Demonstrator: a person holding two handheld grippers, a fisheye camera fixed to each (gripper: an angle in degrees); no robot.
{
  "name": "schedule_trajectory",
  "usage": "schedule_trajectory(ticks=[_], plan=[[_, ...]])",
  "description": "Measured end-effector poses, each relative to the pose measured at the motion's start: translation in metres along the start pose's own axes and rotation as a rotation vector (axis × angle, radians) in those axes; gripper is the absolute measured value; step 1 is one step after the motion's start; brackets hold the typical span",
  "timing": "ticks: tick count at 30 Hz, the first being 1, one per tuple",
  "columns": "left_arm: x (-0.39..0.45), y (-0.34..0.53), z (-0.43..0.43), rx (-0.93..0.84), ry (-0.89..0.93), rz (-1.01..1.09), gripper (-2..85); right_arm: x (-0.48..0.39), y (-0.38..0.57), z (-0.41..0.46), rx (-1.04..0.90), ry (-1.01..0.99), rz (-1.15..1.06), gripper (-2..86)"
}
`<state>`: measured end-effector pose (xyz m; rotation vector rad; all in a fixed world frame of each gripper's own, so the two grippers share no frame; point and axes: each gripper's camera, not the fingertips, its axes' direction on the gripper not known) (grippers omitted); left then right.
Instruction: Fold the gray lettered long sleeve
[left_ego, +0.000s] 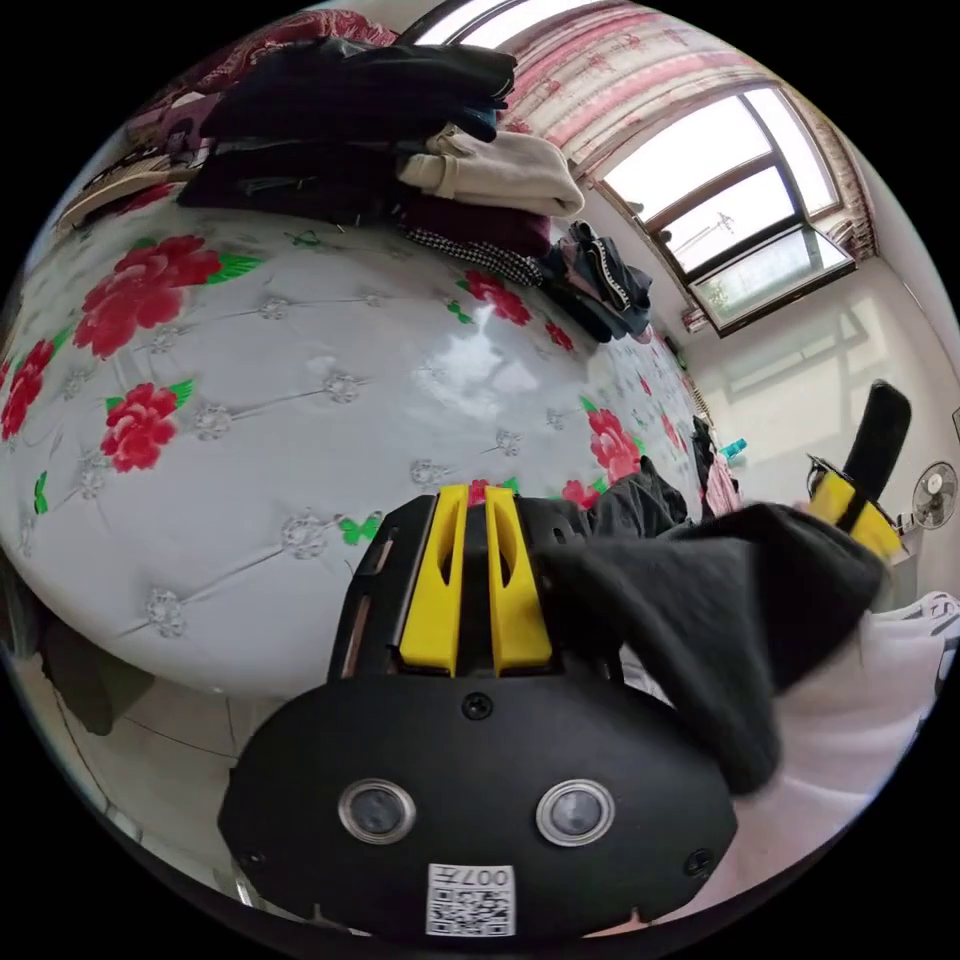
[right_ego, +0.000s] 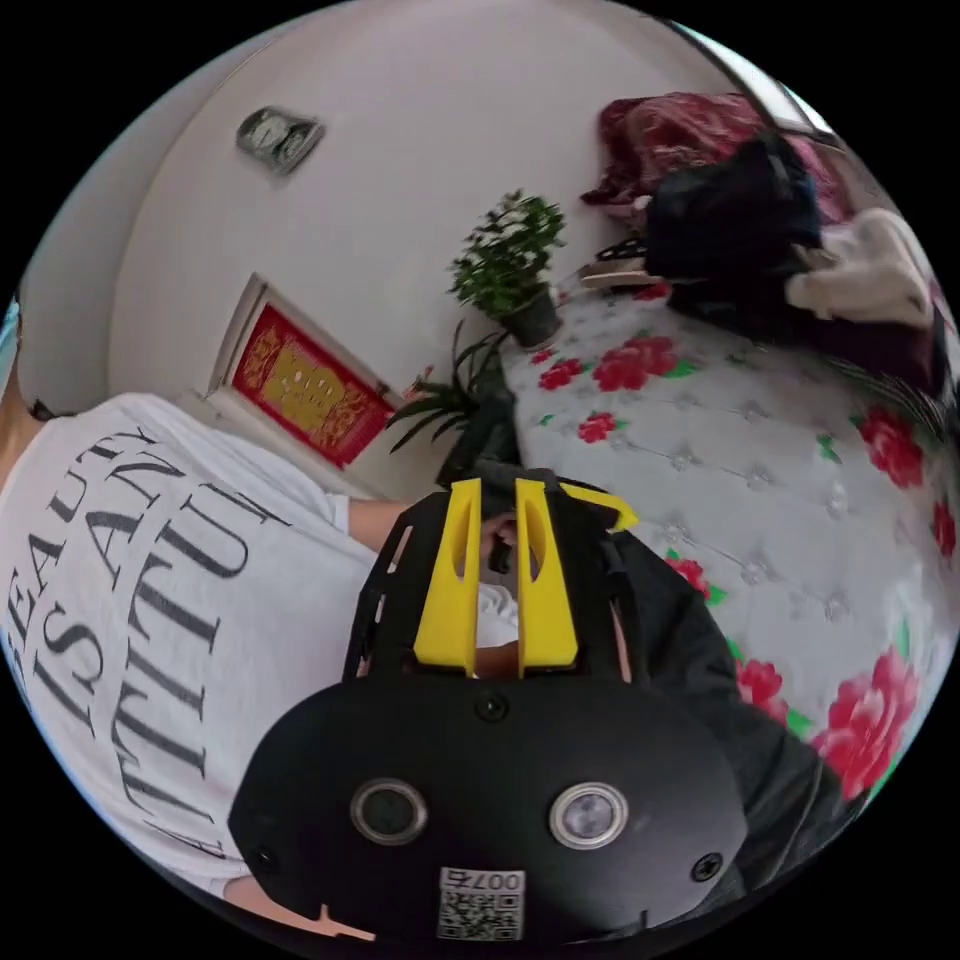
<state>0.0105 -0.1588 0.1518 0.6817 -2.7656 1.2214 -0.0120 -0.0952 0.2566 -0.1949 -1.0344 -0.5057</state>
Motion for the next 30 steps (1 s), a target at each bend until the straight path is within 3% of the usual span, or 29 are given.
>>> schedule_trajectory(ticks=[5, 10, 15, 22, 26, 28, 30], plan=[[-0.006, -0.030, -0.019, -0.016, -0.096, 0.034, 3.6, 0.043, 0.098, -0.084, 0.387, 0.321, 0.390, 4.5], [0.013, -0.077, -0.034, 0.056, -0.183, 0.073, 3.9, 0.056, 0.195, -0.139, 0.507, 0.603, 0.708, 4.5], [0.072, -0.098, 0.022, -0.084, -0.098, 0.195, 5.3, 0.080, 0.215, -0.186, 0.437, 0.767, 0.763, 4.6], [0.175, -0.114, 0.139, -0.325, 0.087, 0.295, 9.6, 0.175, 0.169, -0.216, 0.177, 0.864, 0.705, 5.3], [0.218, -0.123, 0.186, -0.457, 0.051, 0.376, 9.9, 0.232, 0.156, -0.208, -0.028, 0.911, 0.721, 4.7], [0.239, -0.123, 0.216, -0.539, -0.068, 0.449, 6.7, 0.252, 0.163, -0.196, -0.151, 0.892, 0.759, 3.9], [0.251, -0.129, 0.220, -0.516, -0.146, 0.502, 4.8, 0.245, 0.168, -0.195, -0.083, 0.930, 0.710, 2.5]])
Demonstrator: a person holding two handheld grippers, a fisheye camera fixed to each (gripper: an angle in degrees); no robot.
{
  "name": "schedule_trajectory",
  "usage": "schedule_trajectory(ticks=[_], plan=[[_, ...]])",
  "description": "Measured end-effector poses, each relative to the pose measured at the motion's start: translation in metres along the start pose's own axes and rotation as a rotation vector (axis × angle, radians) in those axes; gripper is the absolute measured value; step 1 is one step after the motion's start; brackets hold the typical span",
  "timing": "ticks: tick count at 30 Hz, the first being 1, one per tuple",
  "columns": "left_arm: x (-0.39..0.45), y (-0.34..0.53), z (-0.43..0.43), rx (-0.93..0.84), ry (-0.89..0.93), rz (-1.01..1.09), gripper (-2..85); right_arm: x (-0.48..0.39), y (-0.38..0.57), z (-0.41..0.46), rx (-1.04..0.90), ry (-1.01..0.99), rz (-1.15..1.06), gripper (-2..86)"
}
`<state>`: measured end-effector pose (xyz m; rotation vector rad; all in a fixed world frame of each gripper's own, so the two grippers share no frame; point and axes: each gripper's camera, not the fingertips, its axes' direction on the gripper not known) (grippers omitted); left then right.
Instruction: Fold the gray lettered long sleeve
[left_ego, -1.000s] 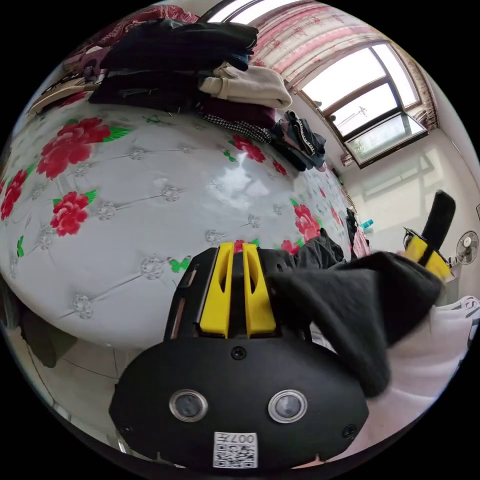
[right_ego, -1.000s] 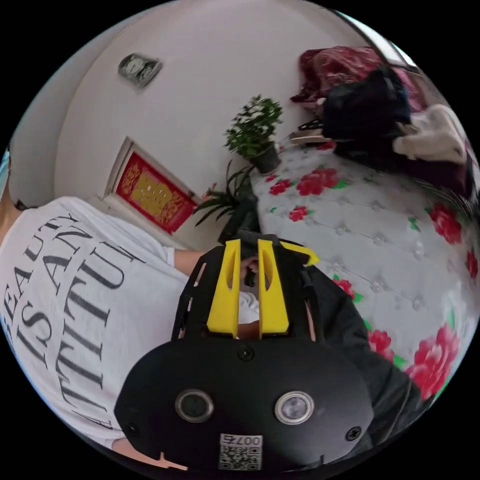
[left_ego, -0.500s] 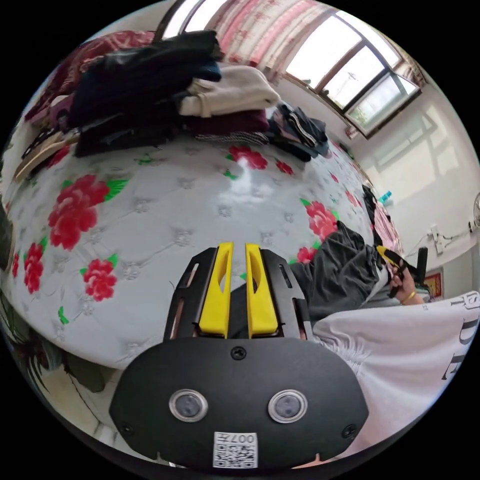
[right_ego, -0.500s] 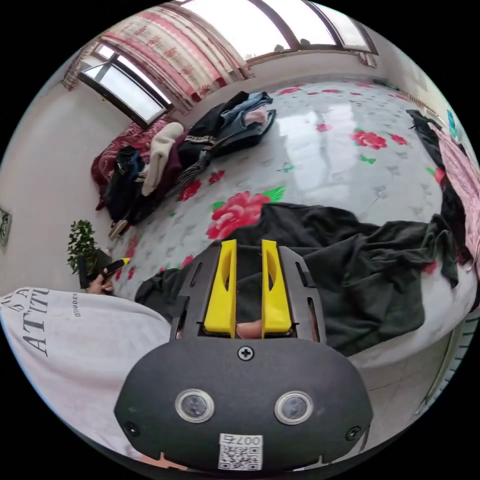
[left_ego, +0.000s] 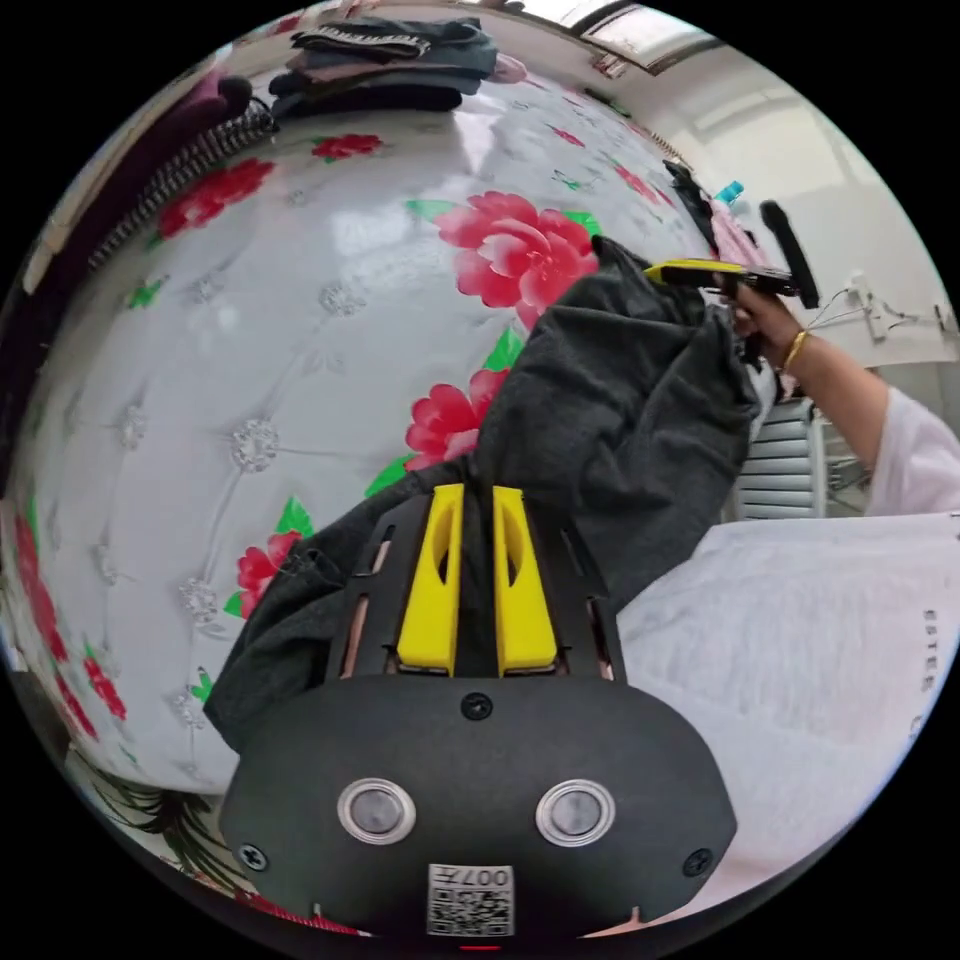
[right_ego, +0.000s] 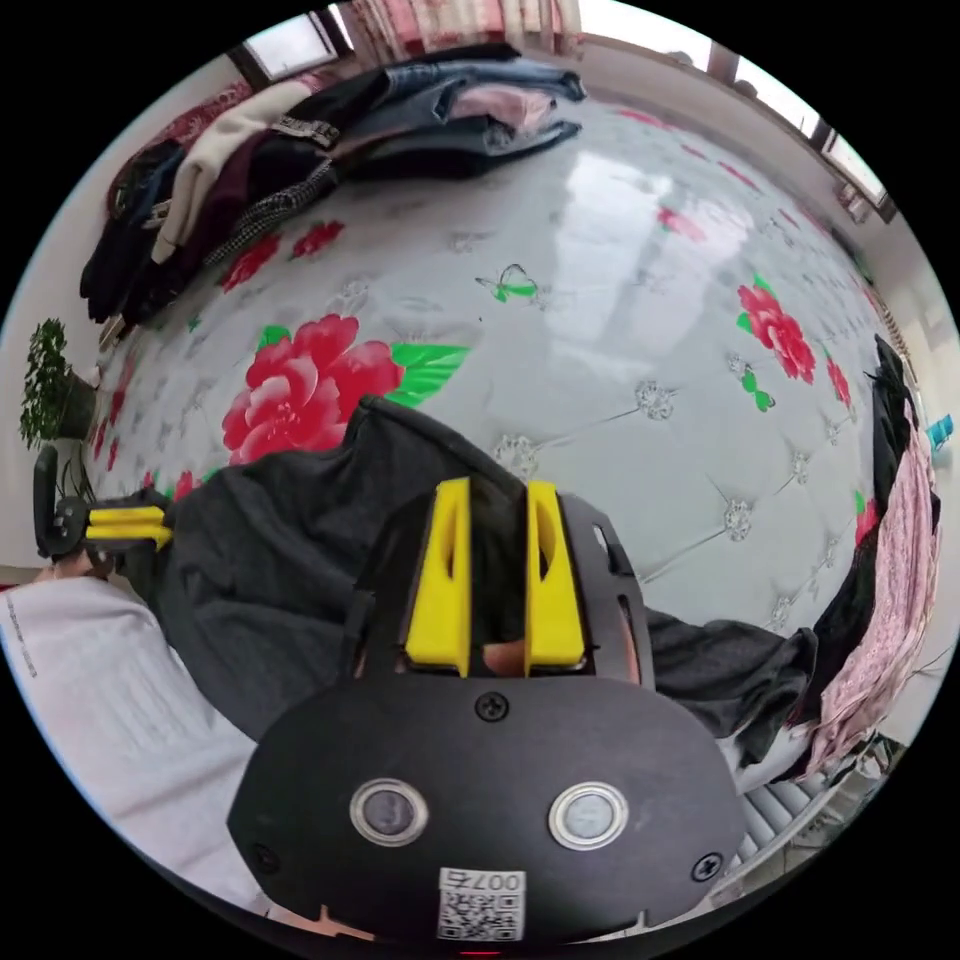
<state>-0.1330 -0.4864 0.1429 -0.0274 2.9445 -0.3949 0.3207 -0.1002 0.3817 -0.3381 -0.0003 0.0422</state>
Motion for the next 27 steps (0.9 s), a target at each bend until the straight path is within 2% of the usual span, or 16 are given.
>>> schedule_trajectory(ticks=[3, 8, 11, 14, 16, 22, 27], plan=[[-0.009, -0.016, -0.007, -0.011, 0.042, -0.035, 4.7, 0.005, 0.007, -0.003, -0.047, -0.116, 0.020, 0.6], [-0.030, -0.024, -0.050, 0.084, 0.181, -0.054, 7.0, -0.010, 0.062, -0.084, 0.315, -0.354, 0.017, -0.1], [-0.027, -0.032, -0.082, 0.132, 0.299, 0.007, 9.1, -0.032, 0.091, -0.112, 0.426, -0.480, -0.043, -0.2], [-0.022, -0.046, -0.104, 0.179, 0.462, 0.055, 10.6, -0.059, 0.109, -0.117, 0.441, -0.575, -0.100, -0.2], [-0.023, -0.060, -0.112, 0.224, 0.646, 0.073, 12.0, -0.080, 0.117, -0.114, 0.429, -0.599, -0.144, -0.2], [-0.035, -0.078, -0.116, 0.258, 0.987, 0.024, 15.3, -0.140, 0.140, -0.103, 0.364, -0.622, -0.301, -0.2], [-0.038, -0.081, -0.122, 0.256, 1.048, -0.002, 13.8, -0.169, 0.155, -0.097, 0.314, -0.598, -0.400, -0.2]])
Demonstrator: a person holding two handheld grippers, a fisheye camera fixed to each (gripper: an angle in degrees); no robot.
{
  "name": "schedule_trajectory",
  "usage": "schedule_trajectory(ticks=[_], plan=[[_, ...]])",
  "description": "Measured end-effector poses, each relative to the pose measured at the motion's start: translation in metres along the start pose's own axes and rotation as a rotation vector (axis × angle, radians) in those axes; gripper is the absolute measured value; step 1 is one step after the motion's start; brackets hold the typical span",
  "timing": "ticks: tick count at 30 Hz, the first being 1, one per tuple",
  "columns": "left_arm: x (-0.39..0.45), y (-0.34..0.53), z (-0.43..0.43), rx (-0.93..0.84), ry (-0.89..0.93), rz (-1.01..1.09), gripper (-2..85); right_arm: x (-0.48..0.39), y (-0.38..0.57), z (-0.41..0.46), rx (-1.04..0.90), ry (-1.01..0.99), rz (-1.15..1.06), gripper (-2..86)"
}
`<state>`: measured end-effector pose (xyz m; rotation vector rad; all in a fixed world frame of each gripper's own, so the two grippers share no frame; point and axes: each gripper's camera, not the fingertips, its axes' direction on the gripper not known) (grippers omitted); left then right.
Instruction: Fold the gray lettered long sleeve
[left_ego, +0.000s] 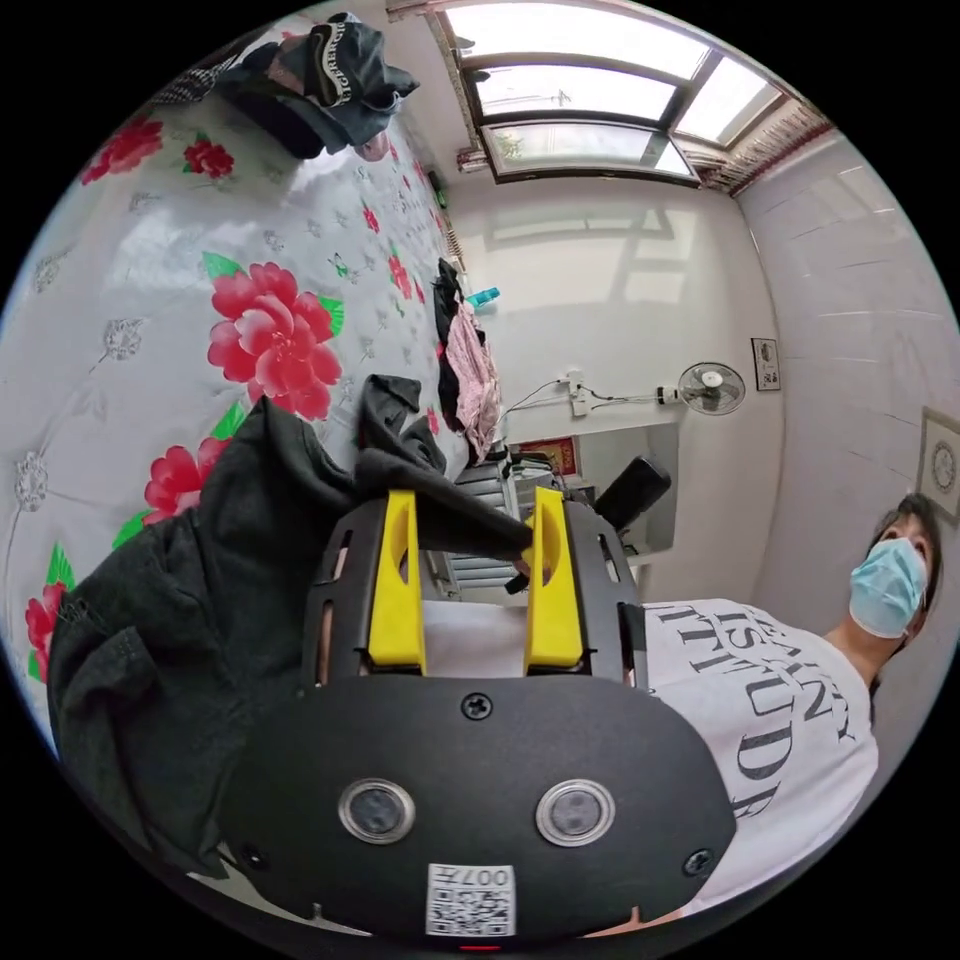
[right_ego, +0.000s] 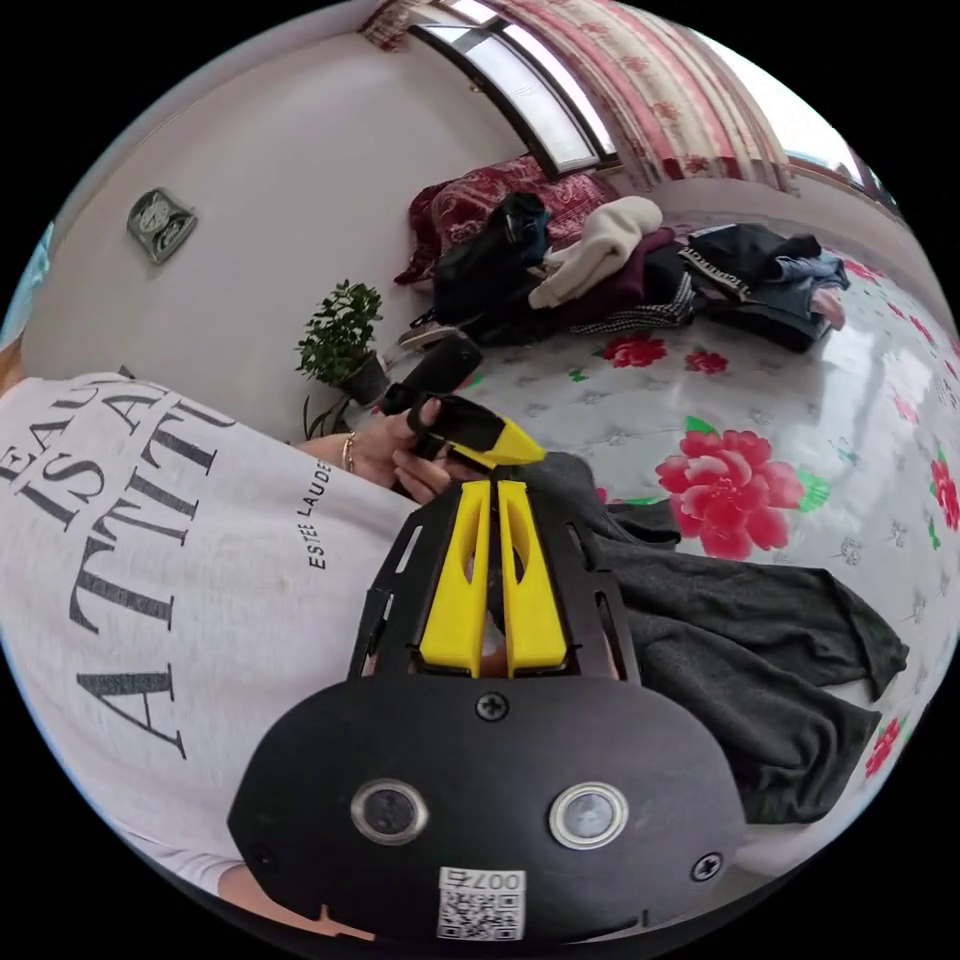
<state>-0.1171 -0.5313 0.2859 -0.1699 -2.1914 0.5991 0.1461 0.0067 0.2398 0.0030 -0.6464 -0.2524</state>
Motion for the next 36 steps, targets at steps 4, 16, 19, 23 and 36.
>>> schedule_trajectory(ticks=[4, 16, 19, 23, 36], plan=[[0.021, -0.018, 0.000, -0.040, 0.066, 0.038, 8.0, -0.014, 0.002, 0.013, -0.018, -0.033, -0.049, -0.2], [0.188, -0.053, -0.055, 0.213, -0.016, 0.333, -1.0, -0.029, 0.000, -0.021, 0.168, -0.121, -0.160, 0.5], [0.264, -0.060, -0.060, 0.209, 0.024, 0.516, -1.0, -0.034, 0.001, -0.059, 0.240, -0.165, -0.268, 1.3], [0.368, -0.052, -0.060, 0.133, 0.035, 0.765, -1.0, -0.024, 0.013, -0.131, 0.357, 0.033, -0.295, 3.0], [0.575, 0.021, -0.039, 0.064, -0.005, 1.148, -1.0, 0.024, 0.022, -0.156, 0.376, -0.034, -0.240, 8.1]])
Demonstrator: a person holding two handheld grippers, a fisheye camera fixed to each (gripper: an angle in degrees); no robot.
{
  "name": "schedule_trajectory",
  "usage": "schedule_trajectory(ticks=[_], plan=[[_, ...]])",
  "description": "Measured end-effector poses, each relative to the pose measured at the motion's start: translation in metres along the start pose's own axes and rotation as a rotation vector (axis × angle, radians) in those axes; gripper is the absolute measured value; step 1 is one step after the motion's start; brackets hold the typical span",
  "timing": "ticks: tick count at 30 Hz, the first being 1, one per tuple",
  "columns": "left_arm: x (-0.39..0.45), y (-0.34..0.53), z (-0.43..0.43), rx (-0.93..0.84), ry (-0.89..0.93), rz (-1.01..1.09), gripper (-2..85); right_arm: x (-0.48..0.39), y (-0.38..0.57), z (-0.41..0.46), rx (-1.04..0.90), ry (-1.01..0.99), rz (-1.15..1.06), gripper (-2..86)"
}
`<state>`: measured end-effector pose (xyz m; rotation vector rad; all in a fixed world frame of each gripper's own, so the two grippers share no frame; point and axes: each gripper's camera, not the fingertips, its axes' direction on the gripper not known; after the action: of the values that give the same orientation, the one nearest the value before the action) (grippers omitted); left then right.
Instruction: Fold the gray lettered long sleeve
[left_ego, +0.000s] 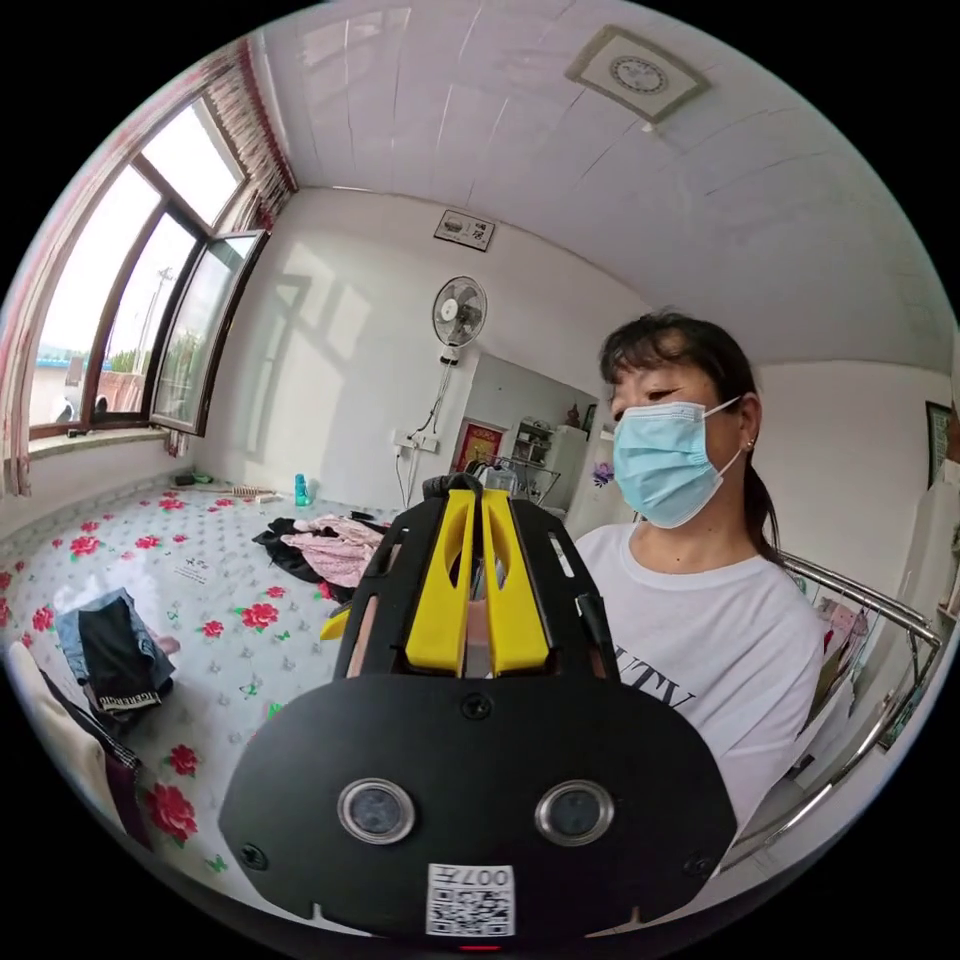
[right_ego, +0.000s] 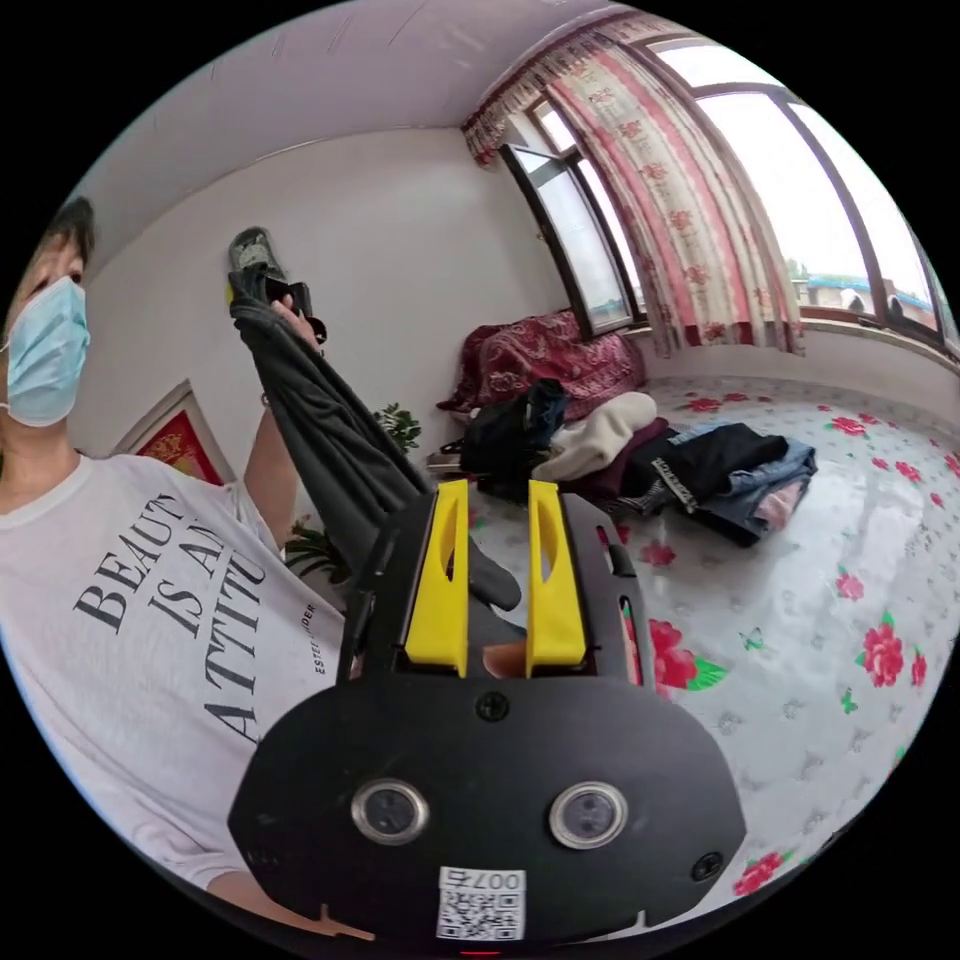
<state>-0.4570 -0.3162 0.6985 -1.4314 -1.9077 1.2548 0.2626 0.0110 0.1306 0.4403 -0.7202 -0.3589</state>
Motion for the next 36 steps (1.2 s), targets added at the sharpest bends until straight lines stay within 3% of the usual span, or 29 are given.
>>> schedule_trajectory(ticks=[3, 8, 10, 12, 14, 17, 19, 21, 26, 28, 31, 36], plan=[[0.014, -0.019, 0.003, -0.005, -0.054, -0.010, -1.0, -0.008, -0.009, 0.022, -0.008, -0.094, -0.055, 9.7], [0.022, -0.044, 0.010, -0.021, -0.140, -0.044, -1.0, -0.031, -0.016, 0.074, -0.096, -0.451, -0.120, 10.9], [0.023, -0.051, 0.011, -0.014, -0.254, -0.080, -0.9, -0.036, -0.011, 0.089, -0.117, -0.569, -0.104, 9.1], [0.022, -0.051, 0.006, 0.012, -0.431, -0.141, -0.9, -0.035, -0.011, 0.092, -0.118, -0.490, -0.044, 6.9], [0.023, -0.049, -0.005, 0.072, -0.579, -0.204, -0.9, -0.043, -0.019, 0.064, -0.059, -0.090, -0.070, 4.2], [0.031, -0.046, -0.027, 0.260, -0.643, -0.259, -1.0, -0.085, -0.028, 0.008, 0.131, 0.175, -0.156, 1.8], [0.040, -0.044, -0.041, 0.436, -0.628, -0.247, -1.0, -0.121, -0.025, -0.025, 0.294, 0.178, -0.238, 1.2], [0.045, -0.046, -0.042, 0.506, -0.589, -0.223, -1.0, -0.155, -0.020, -0.038, 0.357, 0.141, -0.332, 0.8], [0.045, -0.053, -0.032, 0.500, -0.412, -0.200, -1.0, -0.197, 0.000, 0.041, -0.028, -0.267, -0.402, 0.4], [0.048, -0.053, -0.027, 0.443, -0.401, -0.198, -1.0, -0.201, 0.014, 0.067, -0.120, -0.310, -0.388, 0.9], [0.055, -0.053, -0.015, 0.287, -0.404, -0.186, -1.0, -0.202, 0.029, 0.074, -0.153, -0.156, -0.398, 1.9], [0.062, -0.036, -0.005, 0.196, -0.313, -0.197, -1.0, -0.158, 0.038, 0.034, 0.032, 0.138, -0.247, 2.7]])
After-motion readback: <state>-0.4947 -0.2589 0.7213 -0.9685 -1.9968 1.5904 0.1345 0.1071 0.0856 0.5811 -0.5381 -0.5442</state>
